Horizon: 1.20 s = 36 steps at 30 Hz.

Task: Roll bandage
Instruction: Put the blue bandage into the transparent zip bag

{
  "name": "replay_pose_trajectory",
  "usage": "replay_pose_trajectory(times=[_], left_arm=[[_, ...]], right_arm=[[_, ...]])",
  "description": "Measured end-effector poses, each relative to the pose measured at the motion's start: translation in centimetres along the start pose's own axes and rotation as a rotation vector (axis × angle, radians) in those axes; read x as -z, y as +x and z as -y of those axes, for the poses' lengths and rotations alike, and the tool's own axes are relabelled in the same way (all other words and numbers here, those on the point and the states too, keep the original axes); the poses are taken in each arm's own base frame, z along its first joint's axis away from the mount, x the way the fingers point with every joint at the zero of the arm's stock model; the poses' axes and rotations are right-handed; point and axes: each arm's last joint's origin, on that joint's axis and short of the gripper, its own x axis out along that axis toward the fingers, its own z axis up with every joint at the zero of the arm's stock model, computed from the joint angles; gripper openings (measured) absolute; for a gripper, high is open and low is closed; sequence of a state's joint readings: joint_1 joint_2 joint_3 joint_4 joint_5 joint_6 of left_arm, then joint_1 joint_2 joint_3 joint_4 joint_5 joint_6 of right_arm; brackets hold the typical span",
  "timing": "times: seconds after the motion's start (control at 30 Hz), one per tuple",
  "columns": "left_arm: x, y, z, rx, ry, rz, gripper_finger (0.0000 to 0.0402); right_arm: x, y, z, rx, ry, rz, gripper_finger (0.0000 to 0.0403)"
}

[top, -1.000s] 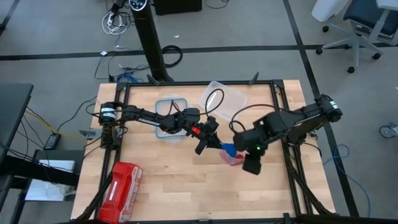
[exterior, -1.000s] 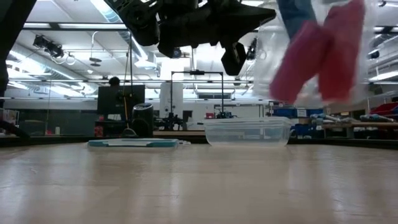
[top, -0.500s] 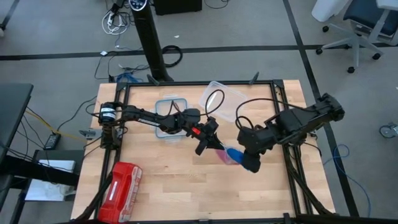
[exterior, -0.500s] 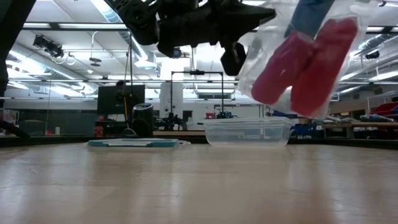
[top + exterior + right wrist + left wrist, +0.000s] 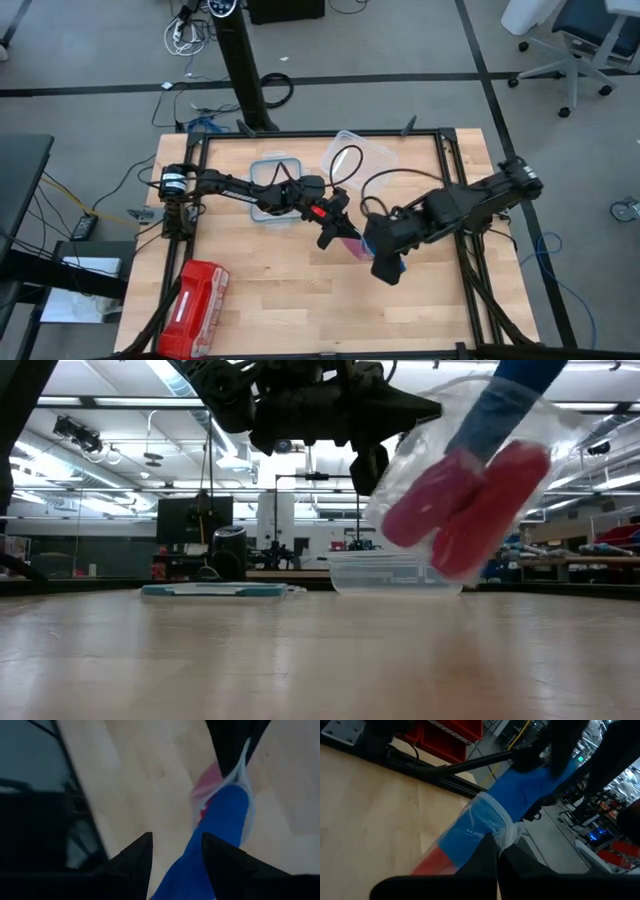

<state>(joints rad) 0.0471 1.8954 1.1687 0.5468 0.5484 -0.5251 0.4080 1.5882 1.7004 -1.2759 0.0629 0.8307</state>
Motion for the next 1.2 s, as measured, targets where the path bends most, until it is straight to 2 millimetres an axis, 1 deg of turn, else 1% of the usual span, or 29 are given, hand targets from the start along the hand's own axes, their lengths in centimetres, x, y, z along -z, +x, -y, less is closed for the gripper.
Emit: replay_pose_trajectory(times=[0.07, 0.17, 0.3, 0.43, 0.57, 0.7, 0.83, 0.97, 1.1, 1.2], left_arm=[[0.0, 0.0, 0.0, 0.0, 0.0, 0.0, 0.0], [0.0, 0.0, 0.0, -0.002, -0.004, -0.003, 0.0], [0.0, 0.0, 0.0, 0.001, -0.004, -0.004, 0.0], [0.0, 0.0, 0.0, 0.004, -0.002, -0.002, 0.0], [0.0, 0.0, 0.0, 0.008, -0.002, -0.003, 0.0], [0.0, 0.0, 0.1, 0.021, -0.001, -0.008, 0.0], [0.0, 0.0, 0.1, 0.022, 0.0, -0.007, 0.0], [0.0, 0.0, 0.1, 0.021, 0.001, -0.008, 0.0], [0.0, 0.0, 0.1, 0.023, 0.0, -0.012, 0.0], [0.0, 0.0, 0.1, 0.029, 0.0, -0.015, 0.0]], right_arm=[[-0.2, 1.2, 0.4, 0.071, 0.004, -0.066, 0.0168], [0.0, 2.2, 1.0, 0.152, 0.018, -0.163, 0.0168], [0.2, 3.2, 0.6, 0.14, 0.023, -0.255, 0.0168], [0.7, 3.1, 0.7, 0.175, 0.004, -0.267, 0.0168], [1.1, 3.0, 0.7, 0.231, -0.078, -0.247, 0.0168], [1.0, 3.0, 0.7, 0.248, -0.118, -0.223, 0.0168], [0.6, 3.0, 0.6, 0.227, -0.095, -0.2, 0.0168], [-0.1, 1.6, 0.0, 0.177, -0.093, -0.14, 0.0168], [-0.2, -0.3, -0.1, 0.249, -0.203, -0.062, 0.0164], [-0.1, -0.3, -0.1, 0.264, -0.292, -0.073, 0.0163]])
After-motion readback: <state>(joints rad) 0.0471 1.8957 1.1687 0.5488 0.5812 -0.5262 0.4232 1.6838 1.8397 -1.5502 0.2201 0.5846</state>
